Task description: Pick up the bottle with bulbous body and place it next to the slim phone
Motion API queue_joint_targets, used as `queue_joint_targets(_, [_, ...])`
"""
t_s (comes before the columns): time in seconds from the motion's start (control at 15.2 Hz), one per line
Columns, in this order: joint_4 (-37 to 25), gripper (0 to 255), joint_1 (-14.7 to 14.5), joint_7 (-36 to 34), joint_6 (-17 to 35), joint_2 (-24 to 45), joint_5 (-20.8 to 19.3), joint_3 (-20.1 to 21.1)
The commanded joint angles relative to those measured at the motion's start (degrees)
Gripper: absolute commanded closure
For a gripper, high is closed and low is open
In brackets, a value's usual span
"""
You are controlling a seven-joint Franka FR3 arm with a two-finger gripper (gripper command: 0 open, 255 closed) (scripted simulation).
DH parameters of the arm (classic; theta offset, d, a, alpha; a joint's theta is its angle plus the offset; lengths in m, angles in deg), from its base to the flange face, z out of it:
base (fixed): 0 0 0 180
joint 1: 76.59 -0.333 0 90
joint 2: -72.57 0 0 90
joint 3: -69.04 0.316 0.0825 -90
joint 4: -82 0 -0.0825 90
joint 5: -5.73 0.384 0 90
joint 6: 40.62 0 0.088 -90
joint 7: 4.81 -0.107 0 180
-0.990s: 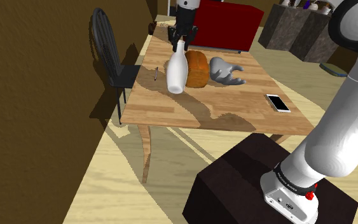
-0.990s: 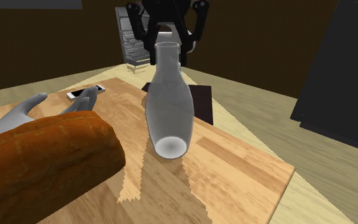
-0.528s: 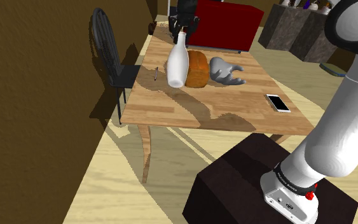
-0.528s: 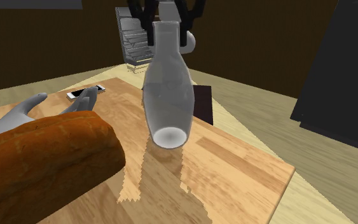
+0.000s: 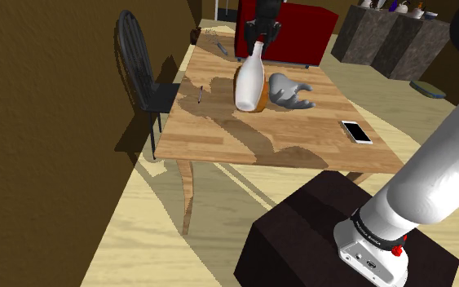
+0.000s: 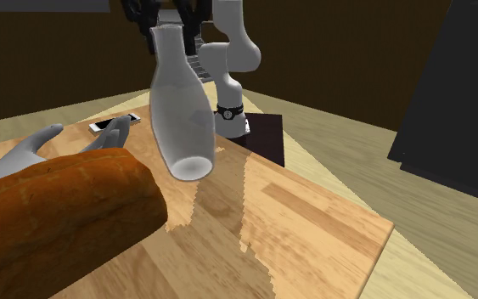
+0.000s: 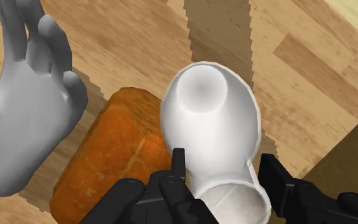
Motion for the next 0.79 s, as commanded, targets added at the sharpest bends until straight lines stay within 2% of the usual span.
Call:
queue_joint_targets(0.0, [2.2, 255, 1.4, 2.6, 0.2, -1.9, 0.3, -1.2])
queue_joint_targets(0.73, [9.0, 255, 8.4, 17.2, 0.9, -7.8, 1.0, -8.7])
